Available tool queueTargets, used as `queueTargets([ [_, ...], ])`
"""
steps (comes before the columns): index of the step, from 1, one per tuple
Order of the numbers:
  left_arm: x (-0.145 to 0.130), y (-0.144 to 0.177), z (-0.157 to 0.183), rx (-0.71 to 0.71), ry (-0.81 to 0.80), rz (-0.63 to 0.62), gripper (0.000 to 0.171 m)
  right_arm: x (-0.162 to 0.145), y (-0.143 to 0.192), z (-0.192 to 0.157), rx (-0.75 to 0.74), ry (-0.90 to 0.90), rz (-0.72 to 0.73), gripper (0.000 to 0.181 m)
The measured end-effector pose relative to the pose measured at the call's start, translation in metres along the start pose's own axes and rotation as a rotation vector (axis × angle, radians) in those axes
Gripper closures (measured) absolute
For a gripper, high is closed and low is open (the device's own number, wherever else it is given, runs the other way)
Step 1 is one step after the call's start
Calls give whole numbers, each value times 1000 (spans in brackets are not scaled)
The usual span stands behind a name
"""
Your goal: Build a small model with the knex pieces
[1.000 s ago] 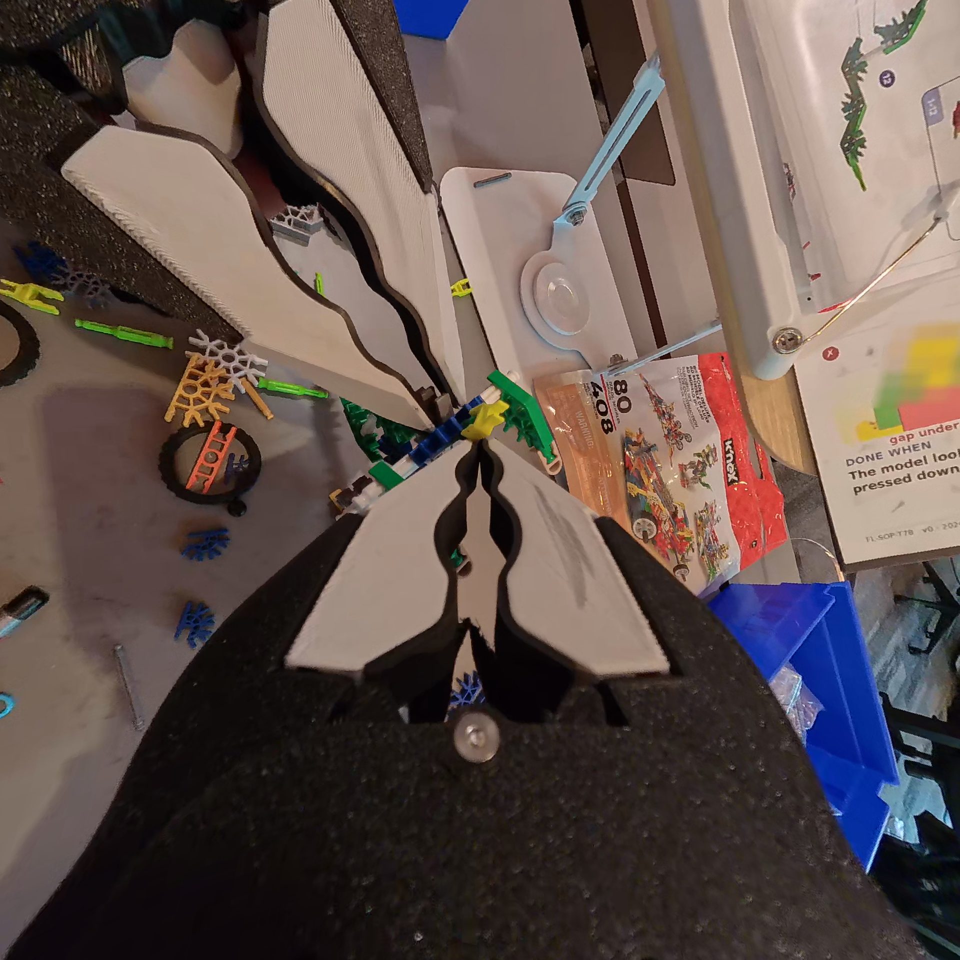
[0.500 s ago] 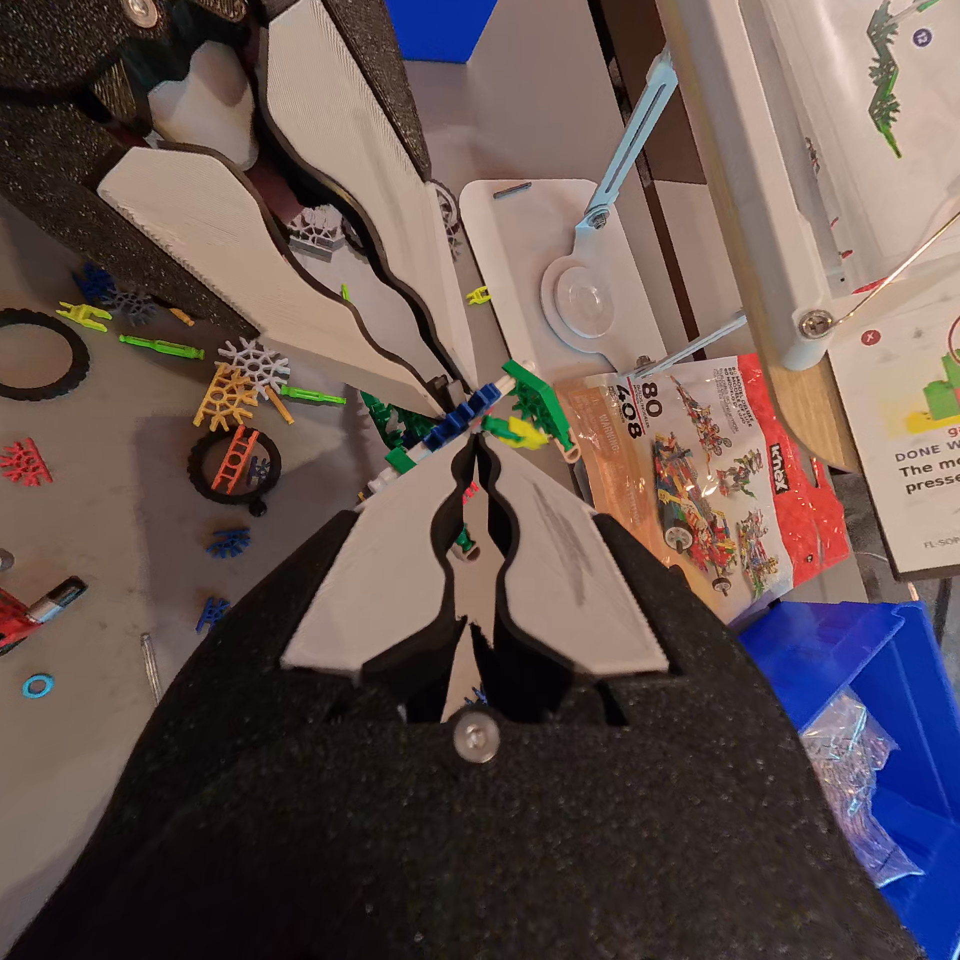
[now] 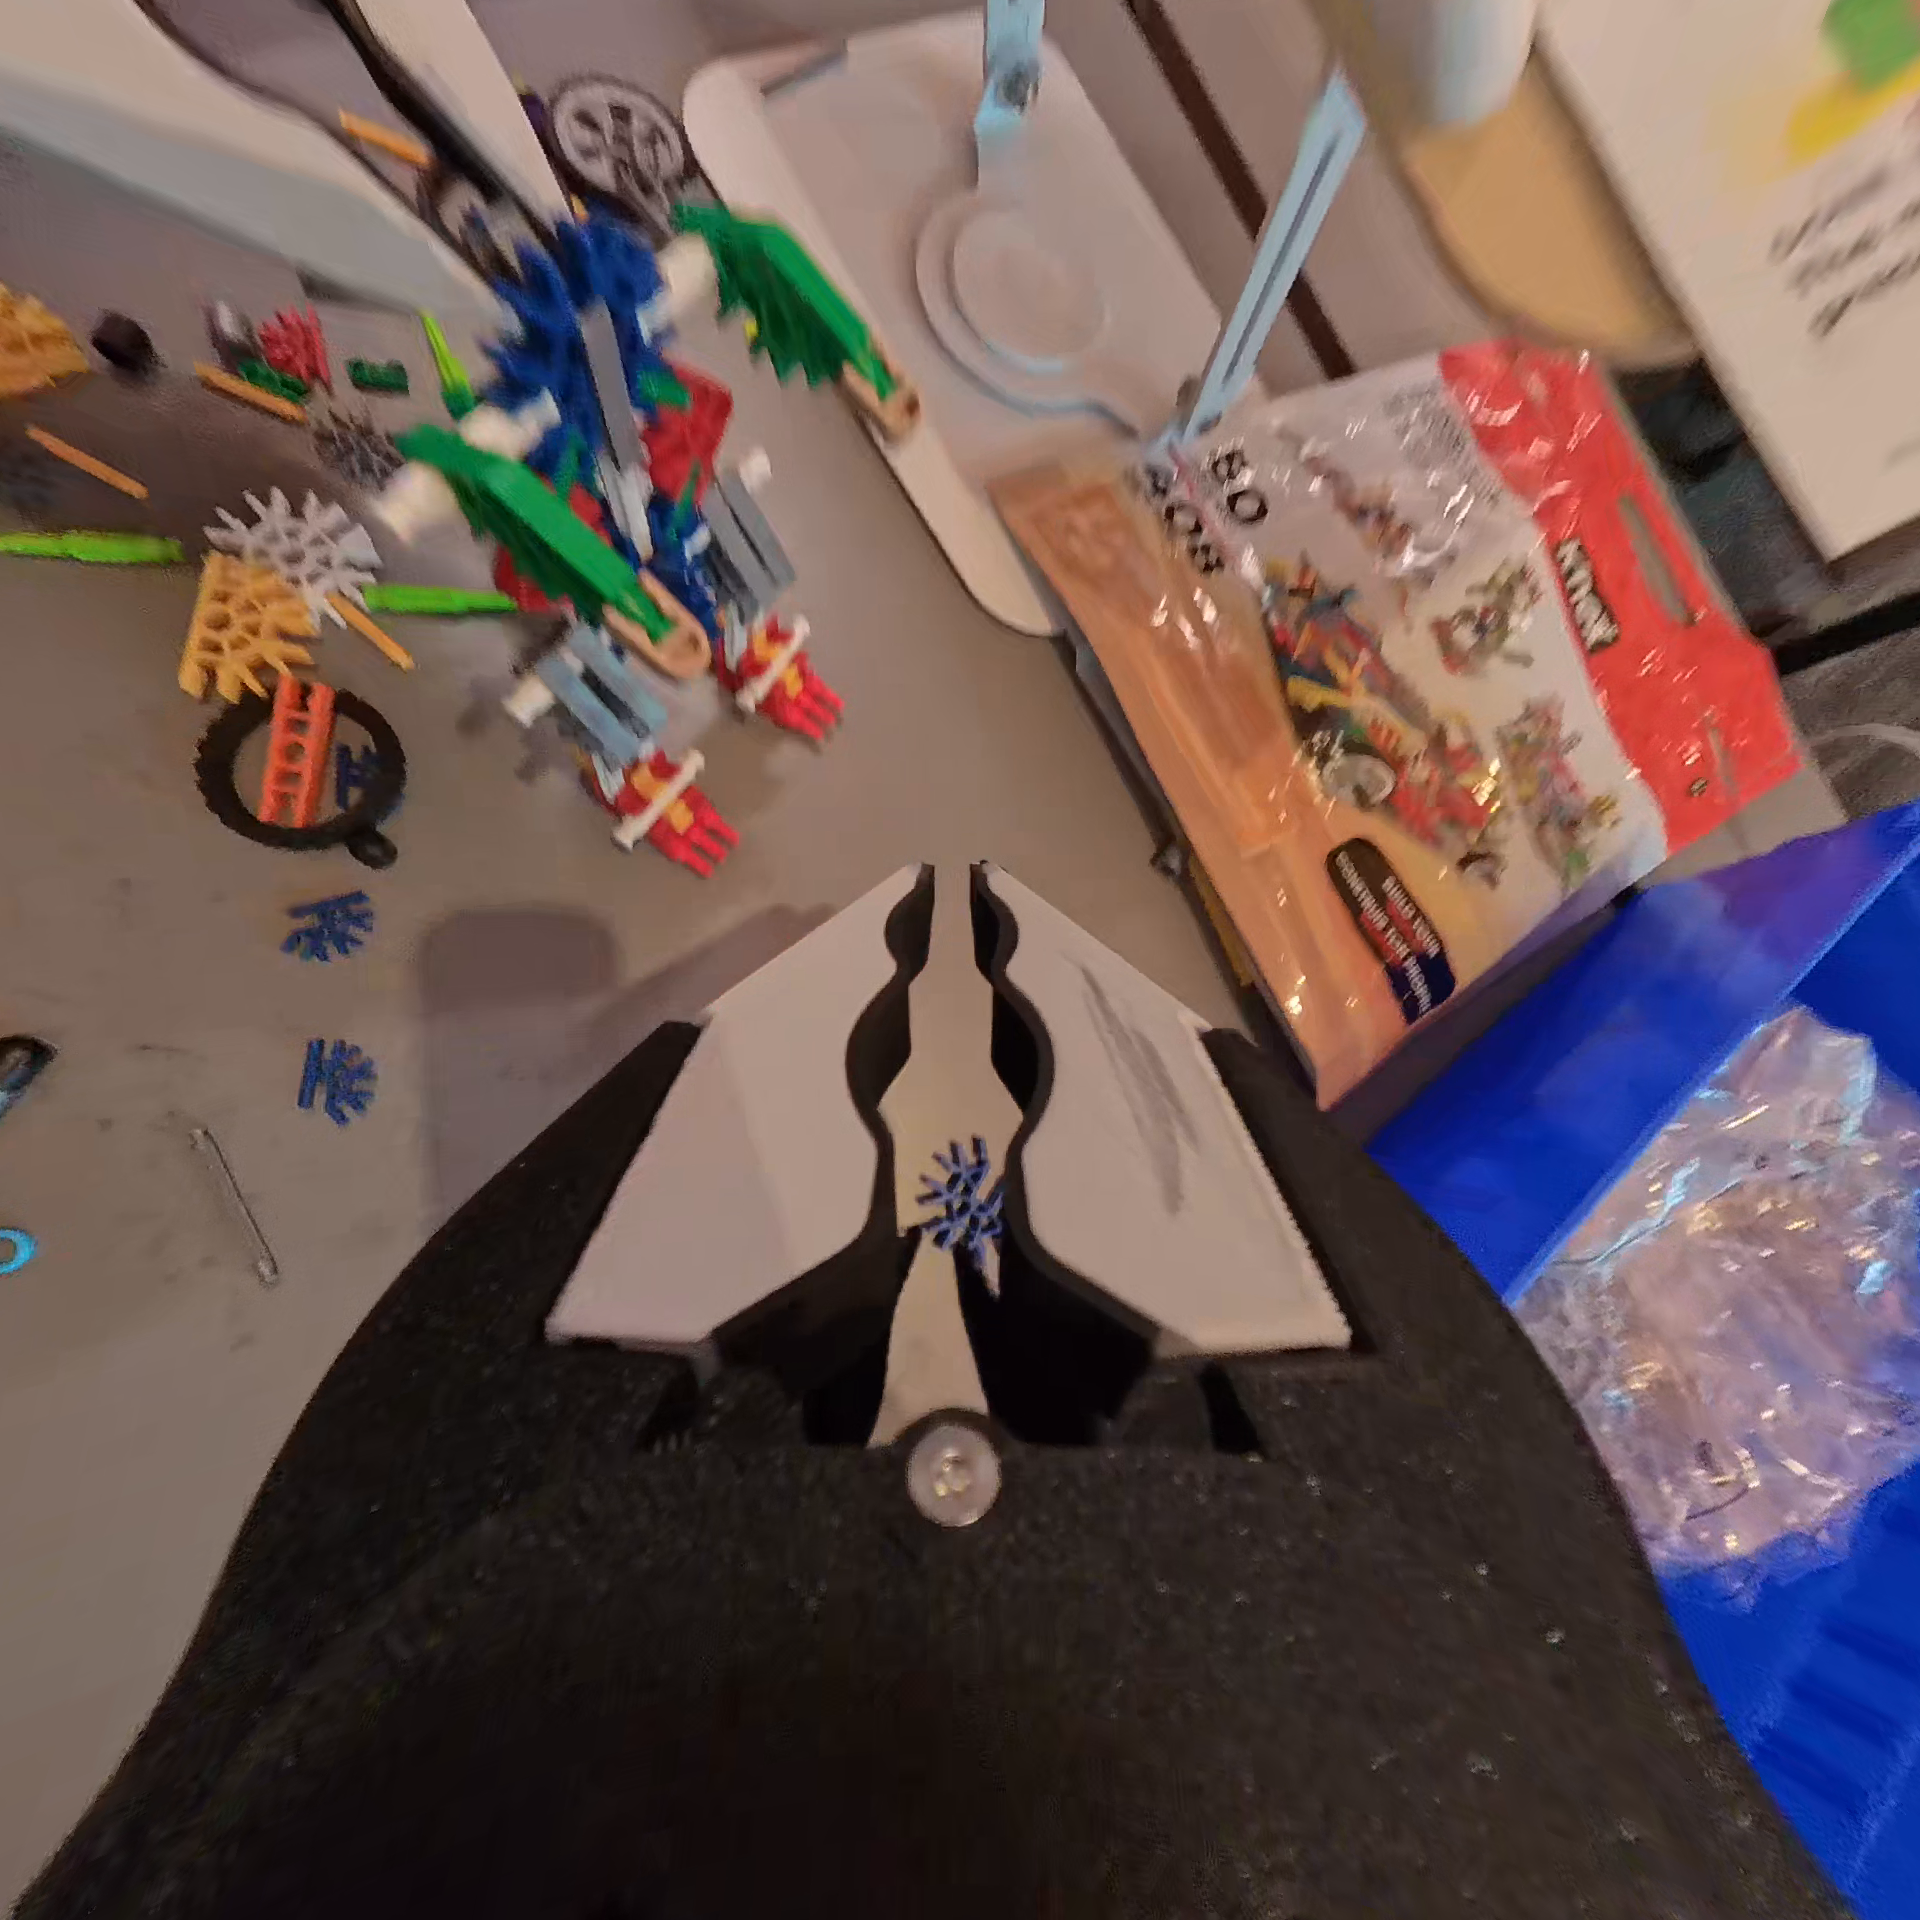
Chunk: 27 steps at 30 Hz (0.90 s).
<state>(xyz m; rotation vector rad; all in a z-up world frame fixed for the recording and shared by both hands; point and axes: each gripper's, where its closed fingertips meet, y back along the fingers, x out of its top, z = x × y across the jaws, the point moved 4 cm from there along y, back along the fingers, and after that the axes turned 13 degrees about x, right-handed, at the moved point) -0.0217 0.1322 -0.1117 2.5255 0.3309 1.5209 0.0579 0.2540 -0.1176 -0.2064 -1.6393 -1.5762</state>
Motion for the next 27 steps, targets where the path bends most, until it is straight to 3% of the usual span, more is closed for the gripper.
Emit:
queueTargets([
  [10,-7,9,-16,-12,43,10,167,-35,-34,-2,67,-94,-48,168],
  [27,-12,8,-31,24,137,25,168,-36,-39,-18,133,-96,1,167],
])
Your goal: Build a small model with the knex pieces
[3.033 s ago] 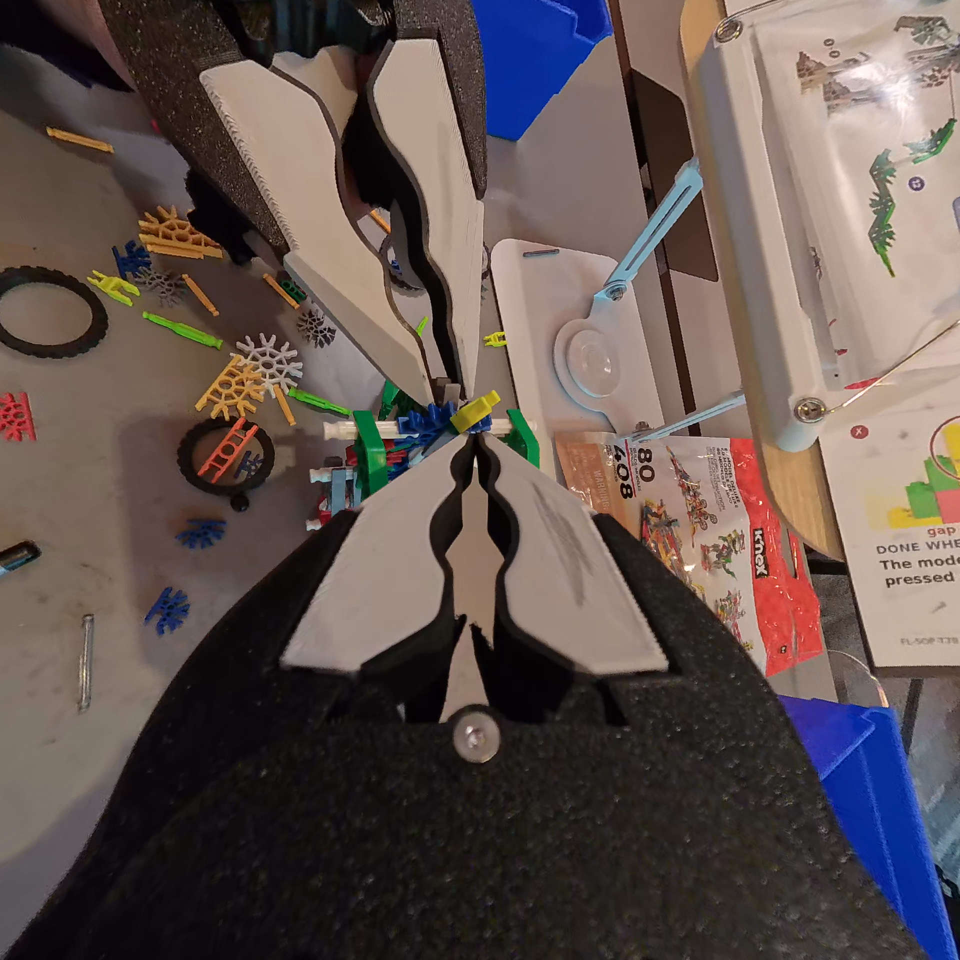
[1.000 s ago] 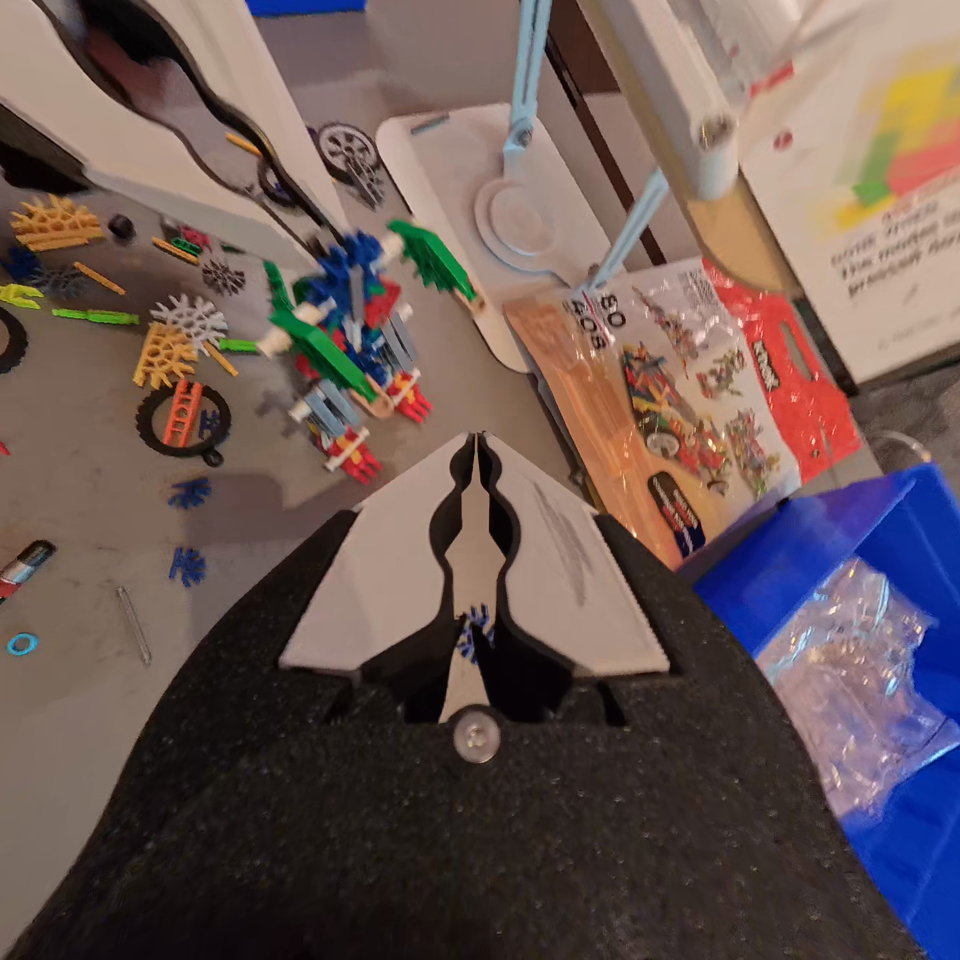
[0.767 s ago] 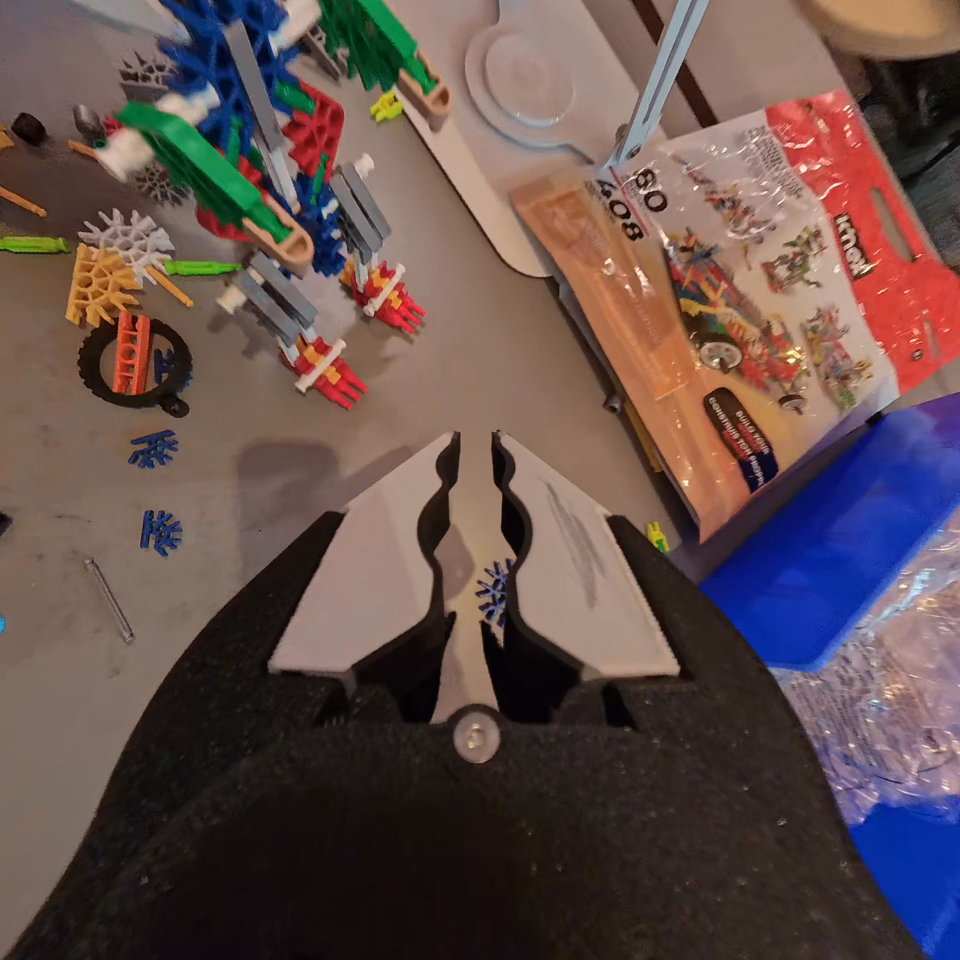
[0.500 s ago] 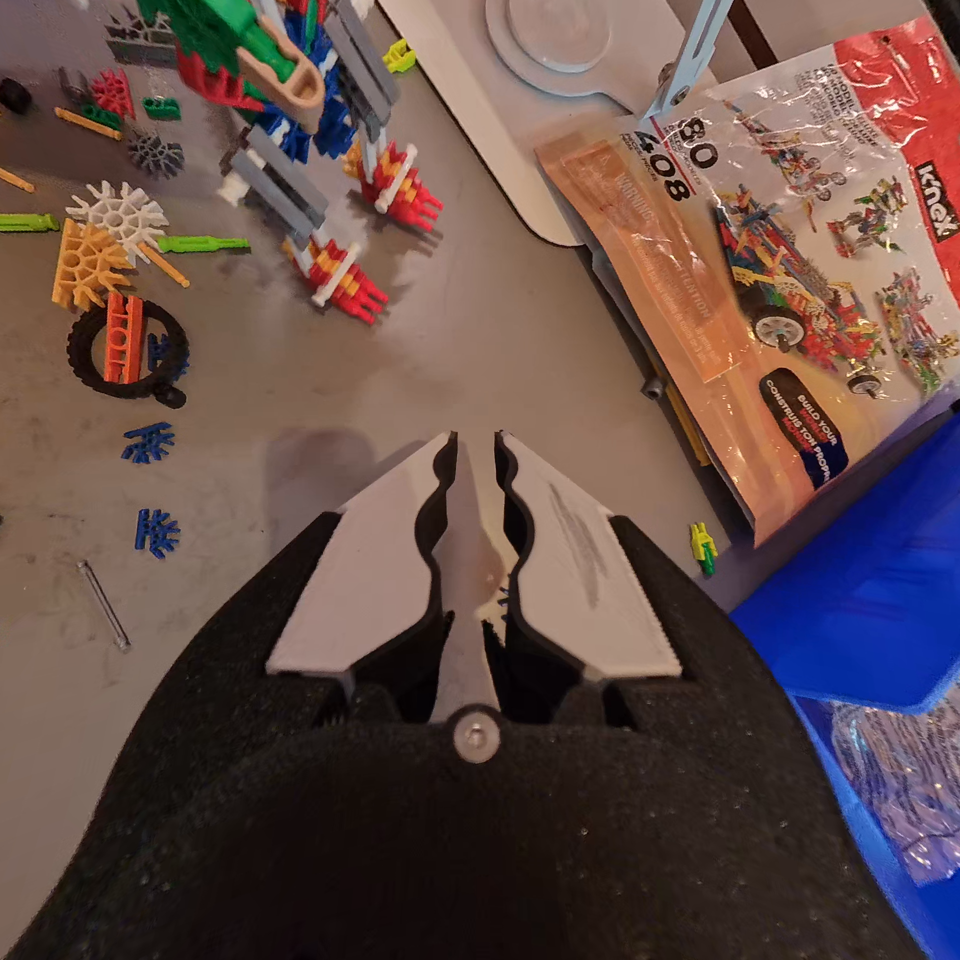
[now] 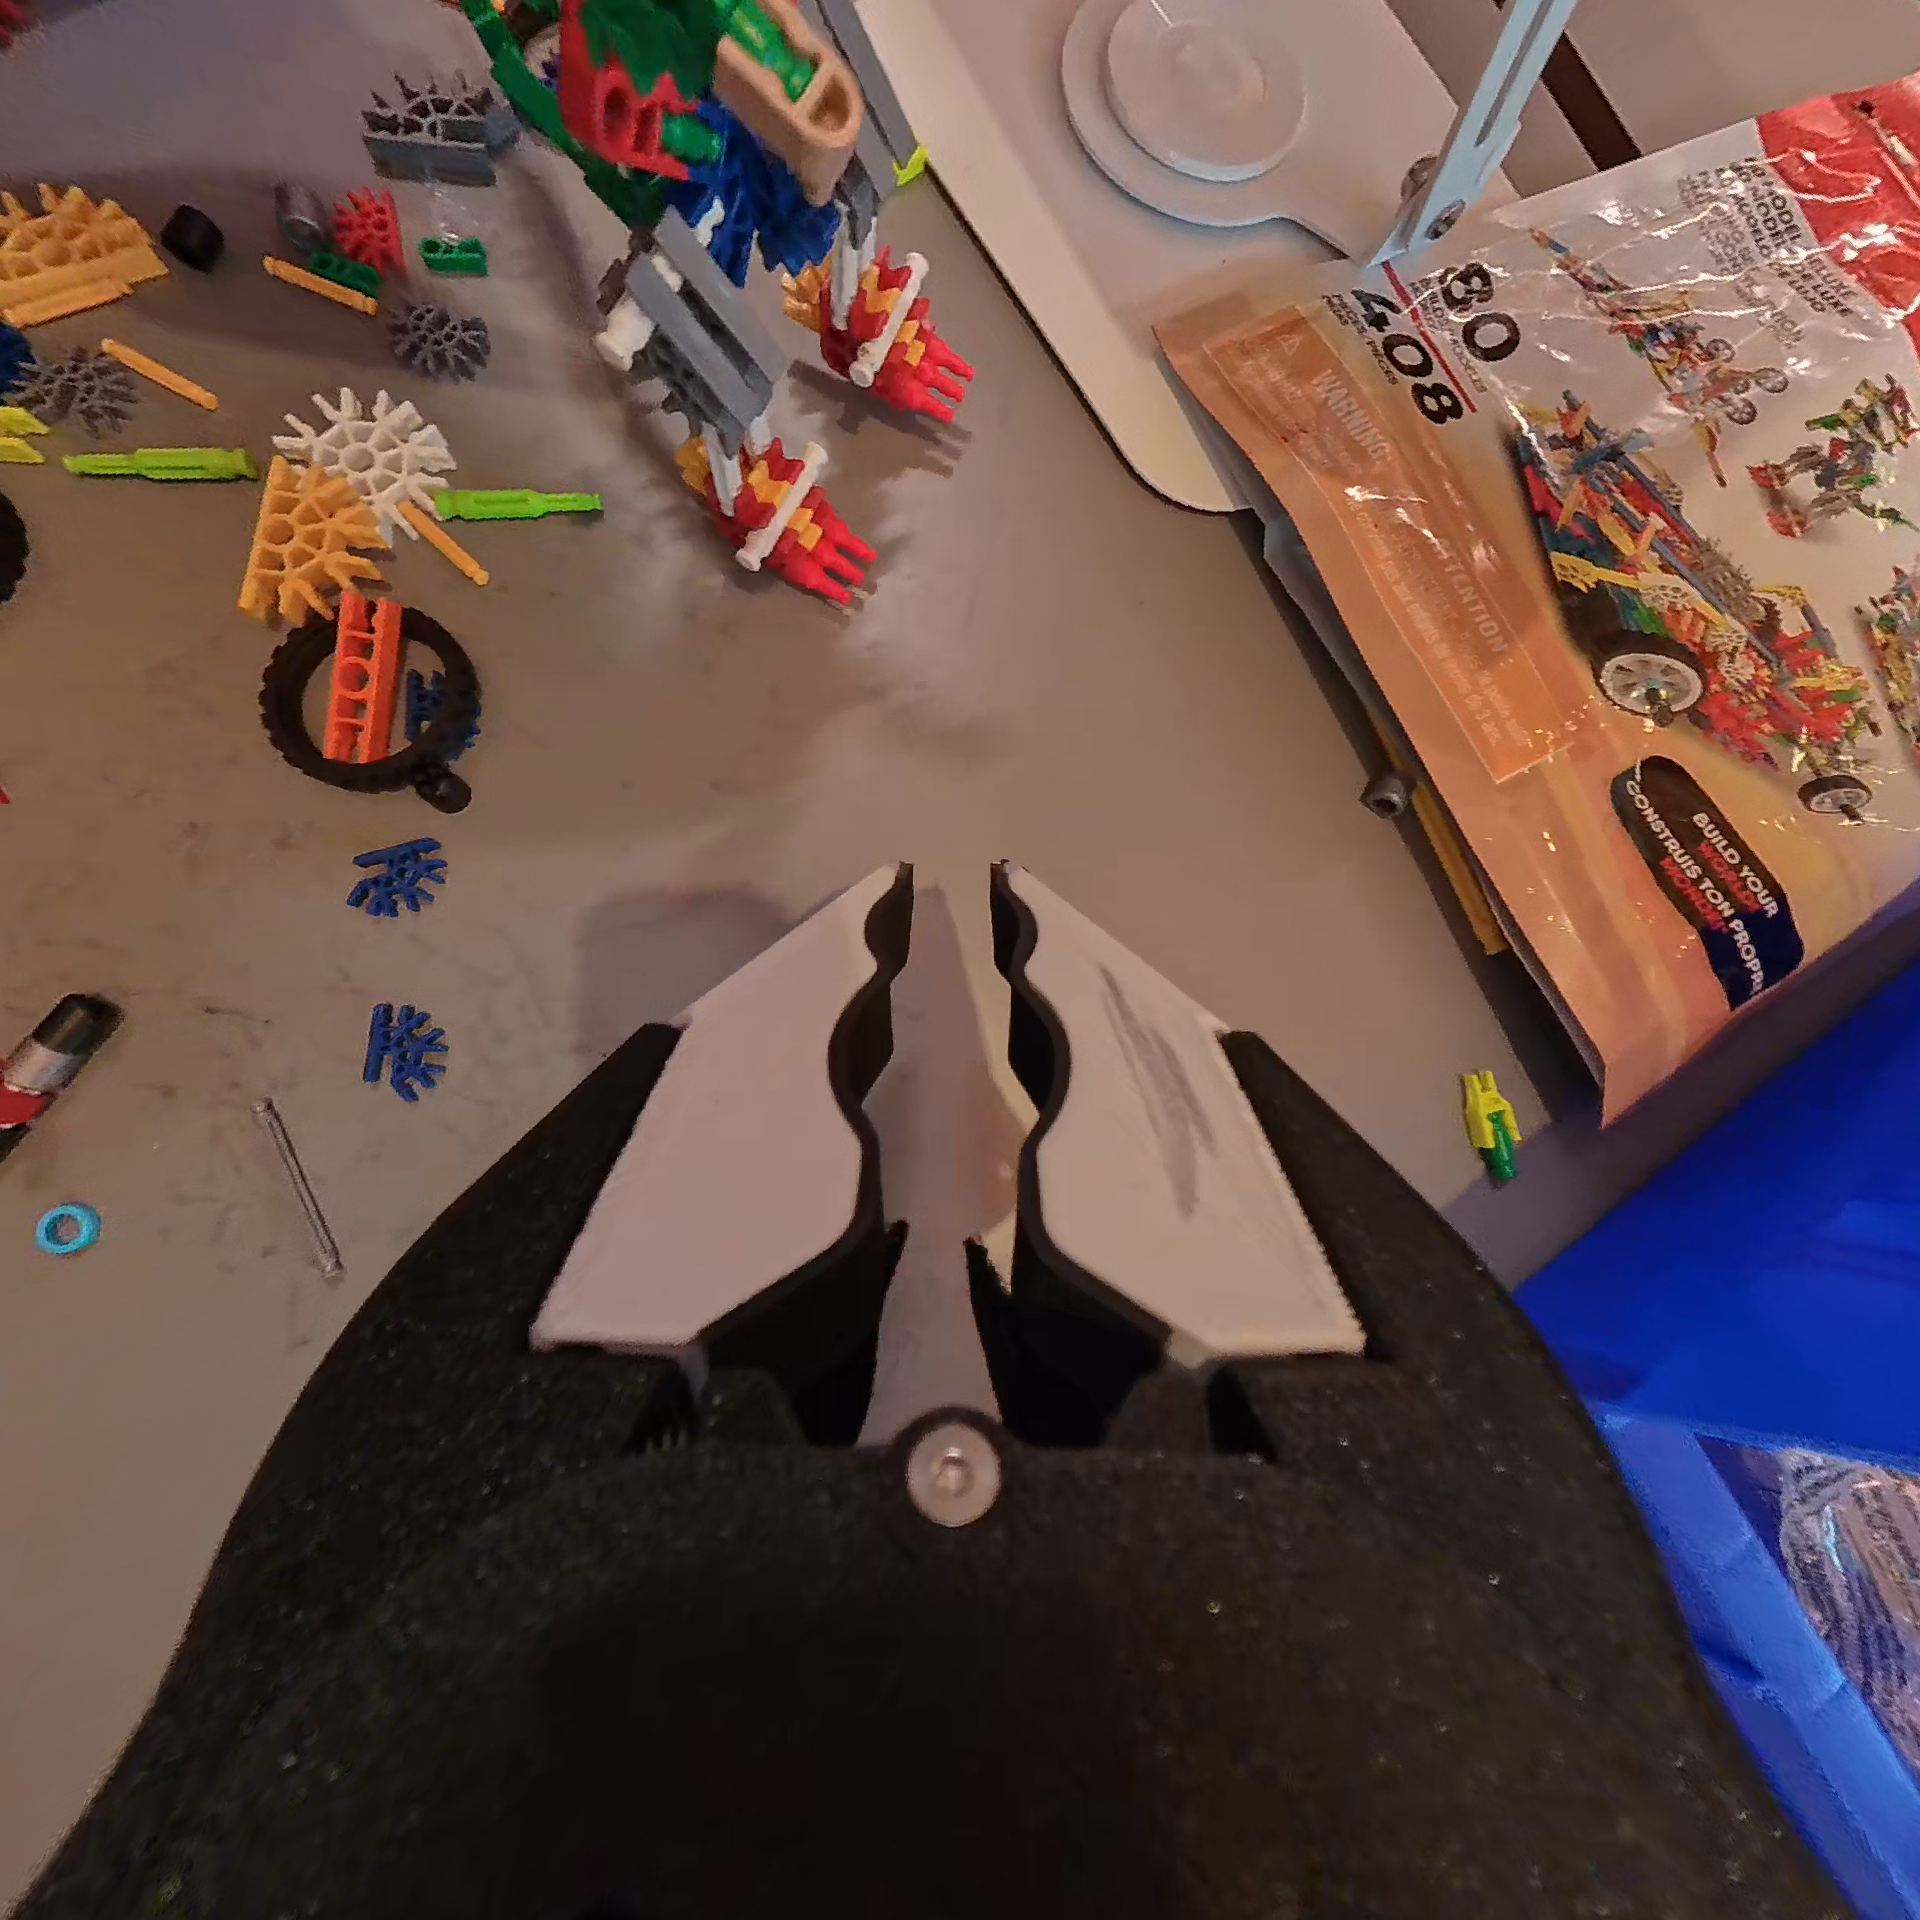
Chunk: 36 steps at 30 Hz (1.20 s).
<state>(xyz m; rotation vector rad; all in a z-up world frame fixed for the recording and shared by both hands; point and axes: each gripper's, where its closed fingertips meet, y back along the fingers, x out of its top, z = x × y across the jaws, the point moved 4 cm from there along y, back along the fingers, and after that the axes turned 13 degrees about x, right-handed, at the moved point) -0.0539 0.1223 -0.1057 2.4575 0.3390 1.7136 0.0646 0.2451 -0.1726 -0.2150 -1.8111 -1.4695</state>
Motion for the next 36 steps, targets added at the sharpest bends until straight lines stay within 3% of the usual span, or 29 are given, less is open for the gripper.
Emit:
queueTargets([
  [8,-5,-4,-6,38,41,-15,168,-3,-1,-15,40,1,23,163],
  [17,-6,-5,-6,57,36,-27,162,-19,-11,-47,106,48,-44,158],
  [24,-8,-5,-8,45,70,-36,153,-26,19,-12,-83,-74,74,158],
  [28,-10,-8,-3,26,83,-39,159,-32,38,7,-157,-151,158,158],
  [30,-11,-10,-3,31,84,-38,167,-36,40,12,-172,-163,171,158],
  [36,-11,-12,-1,17,116,-23,168,-45,32,17,-187,-178,169,159],
])
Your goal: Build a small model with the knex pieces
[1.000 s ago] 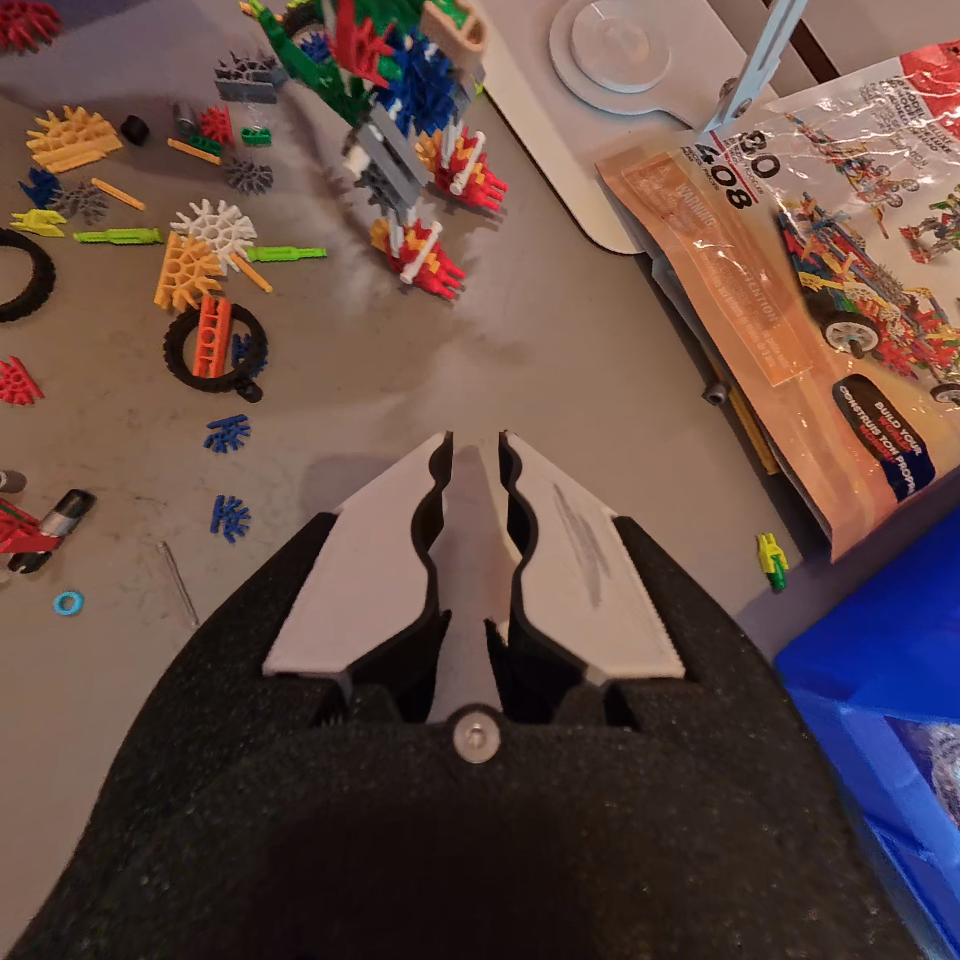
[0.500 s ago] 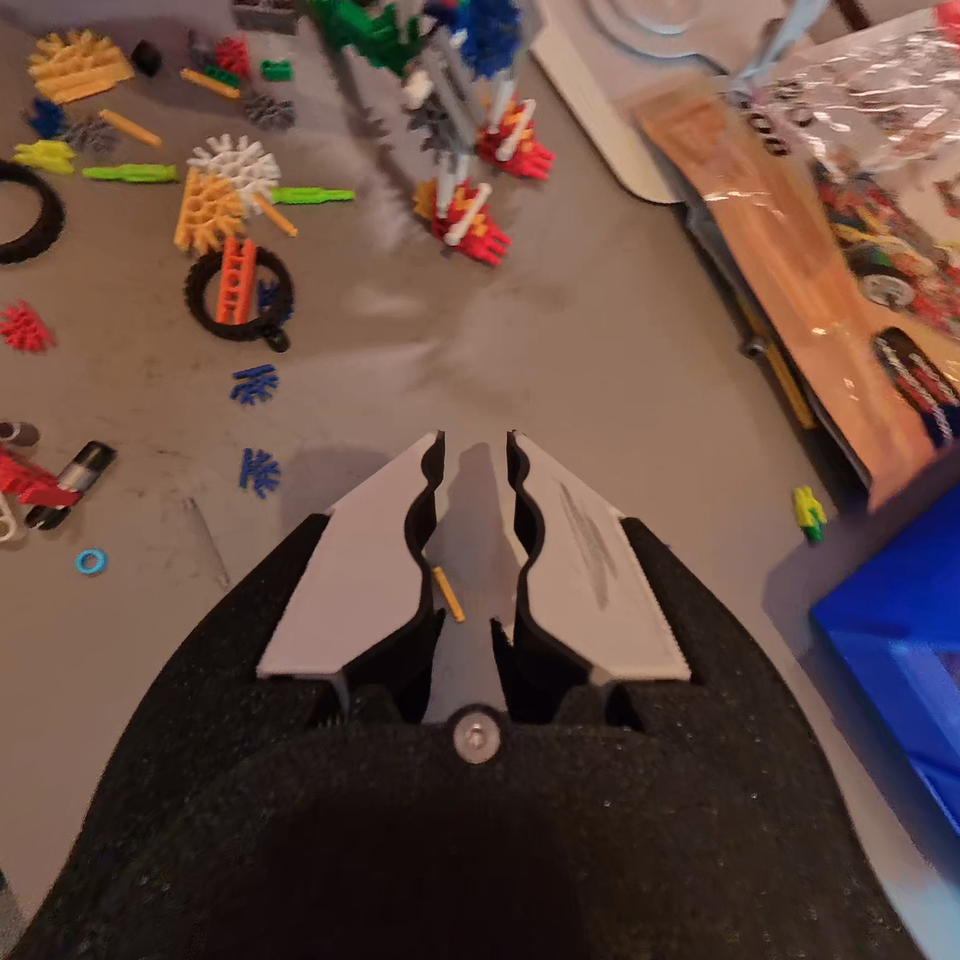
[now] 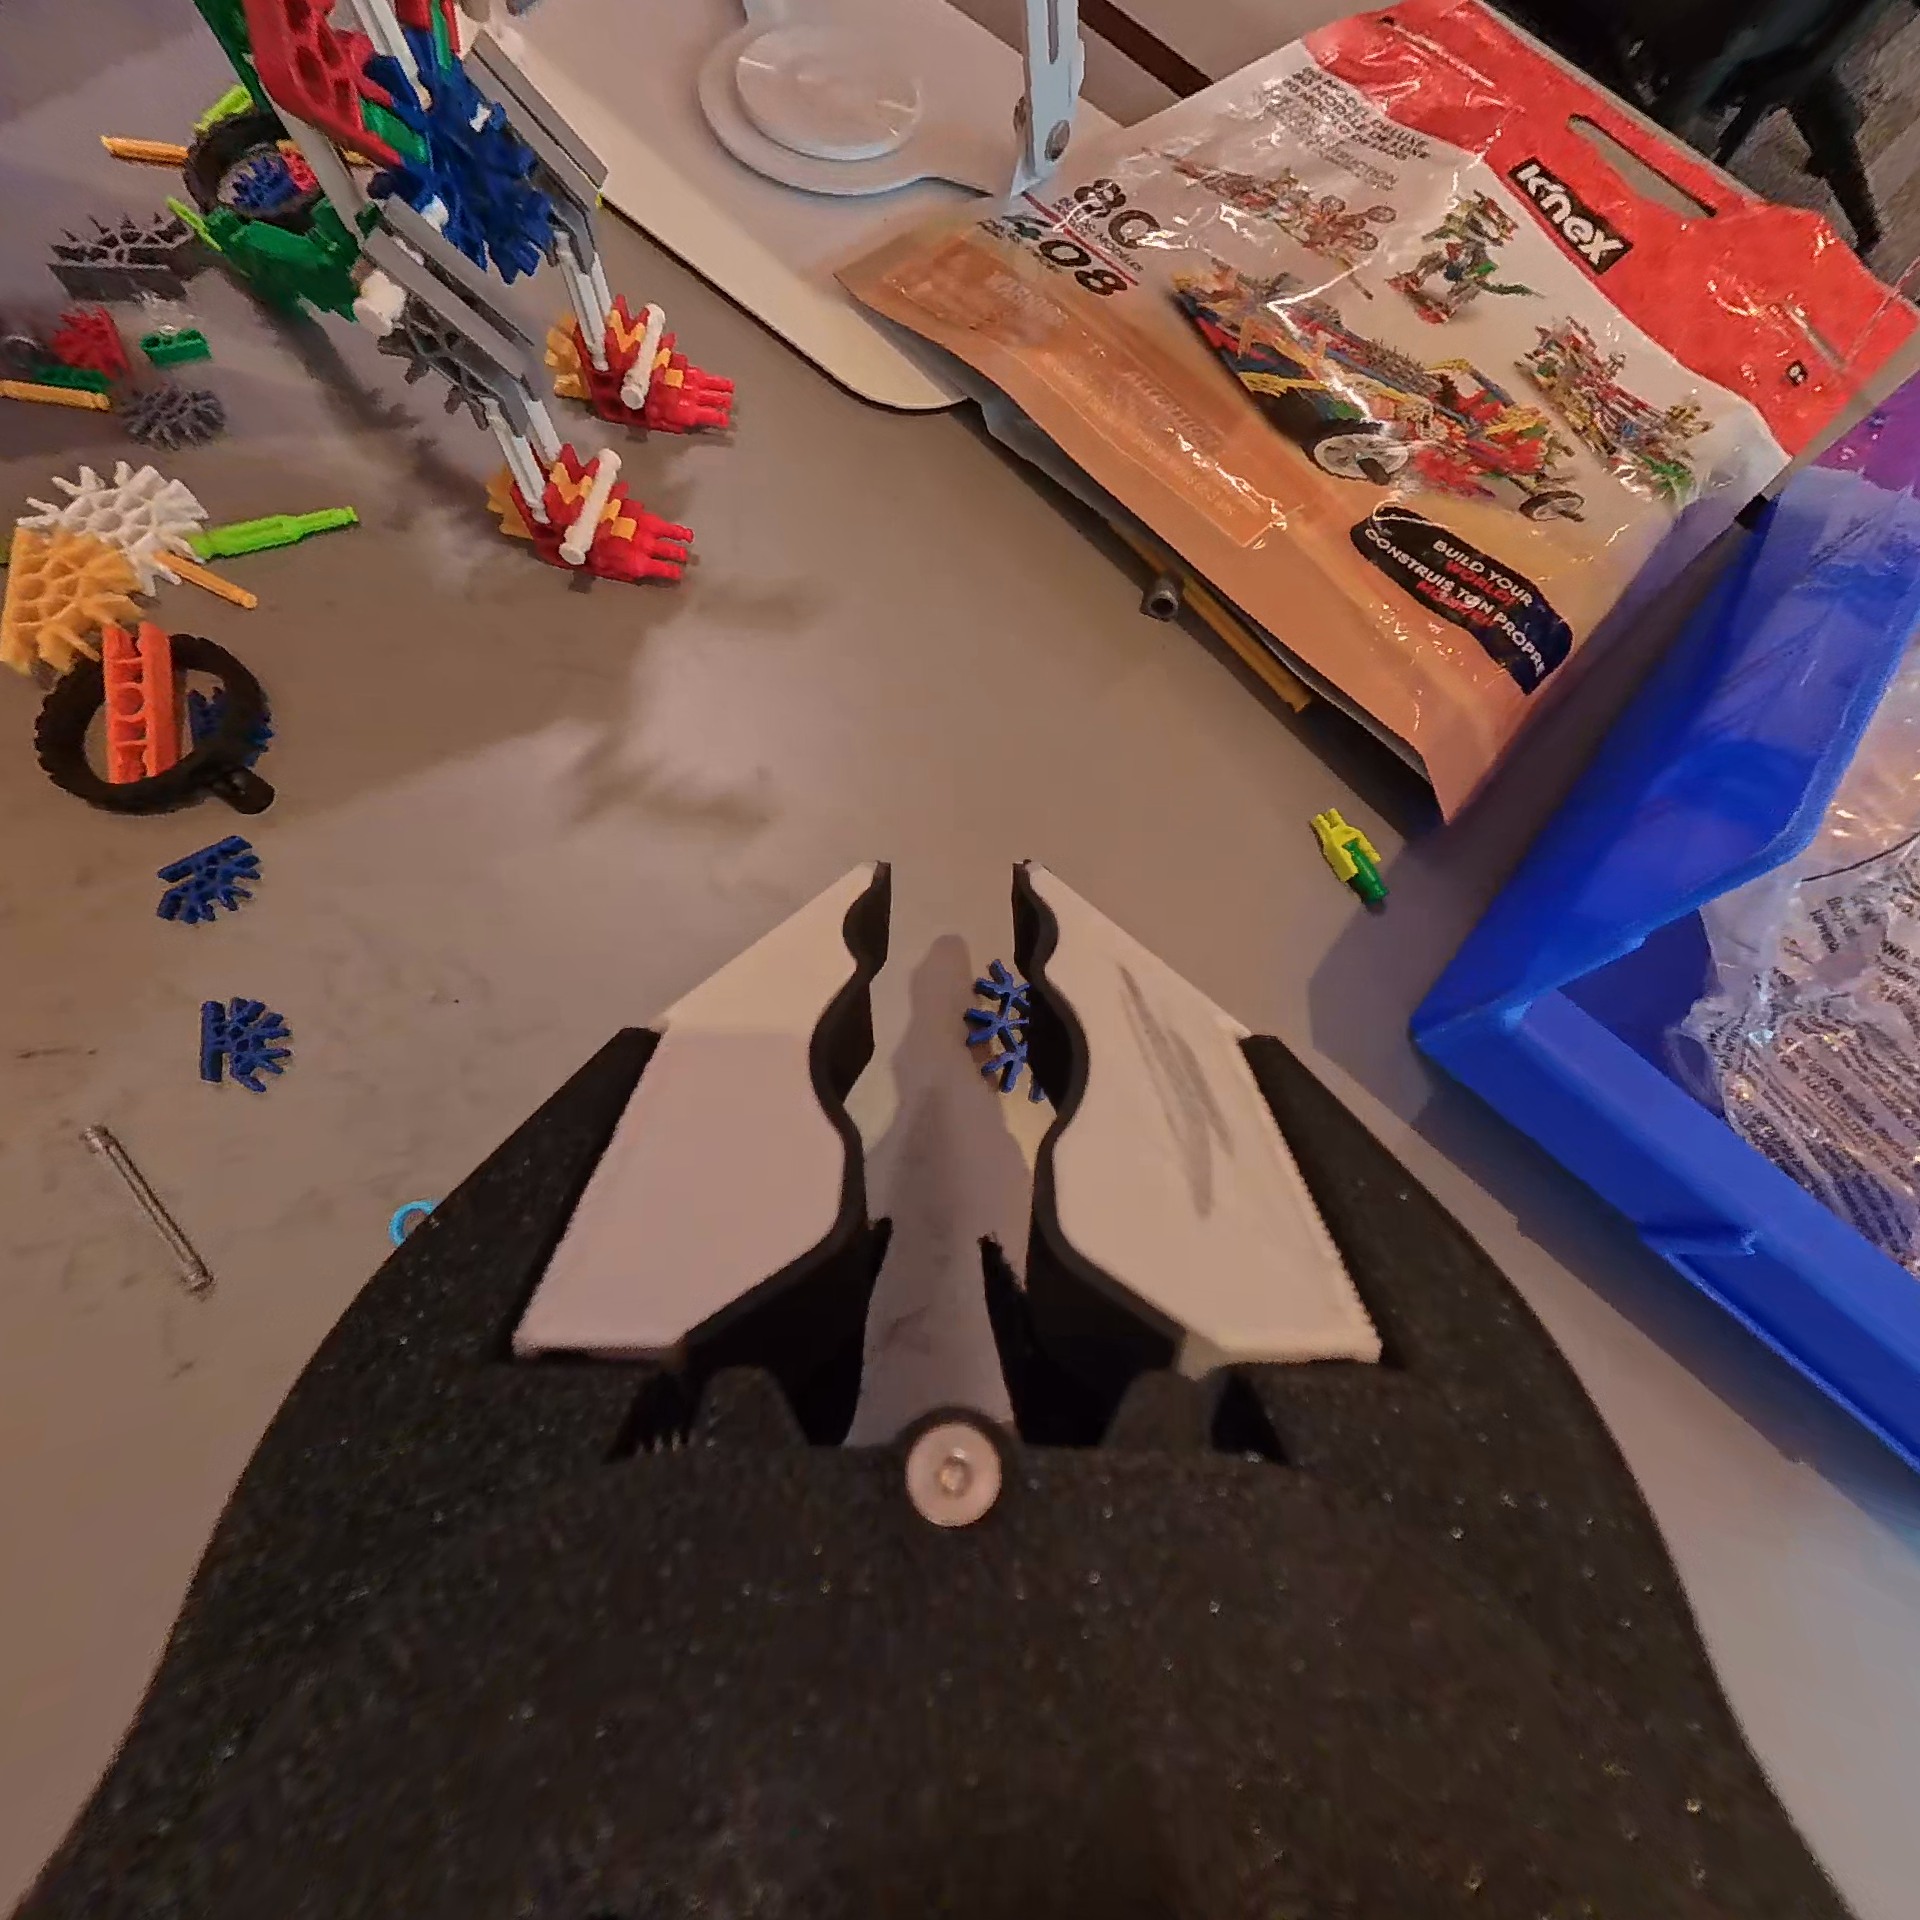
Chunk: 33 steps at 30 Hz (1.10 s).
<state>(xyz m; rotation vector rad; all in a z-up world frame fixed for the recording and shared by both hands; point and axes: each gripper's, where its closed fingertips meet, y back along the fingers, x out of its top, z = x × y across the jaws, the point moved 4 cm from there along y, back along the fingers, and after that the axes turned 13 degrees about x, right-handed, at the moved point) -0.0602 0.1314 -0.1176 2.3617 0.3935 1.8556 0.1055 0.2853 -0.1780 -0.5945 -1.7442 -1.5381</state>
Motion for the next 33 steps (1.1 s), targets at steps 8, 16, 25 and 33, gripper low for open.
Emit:
queueTargets([
  [8,1,-2,1,9,-14,15,168,-6,1,9,-24,-17,8,158],
  [16,0,-3,2,6,-9,18,168,-5,-13,36,-168,-7,-102,122],
  [25,0,-3,4,-23,19,31,168,-7,-49,71,-114,-128,-184,85],
  [33,-3,-3,5,-32,22,25,167,-8,-55,78,-83,-191,-220,88],
])
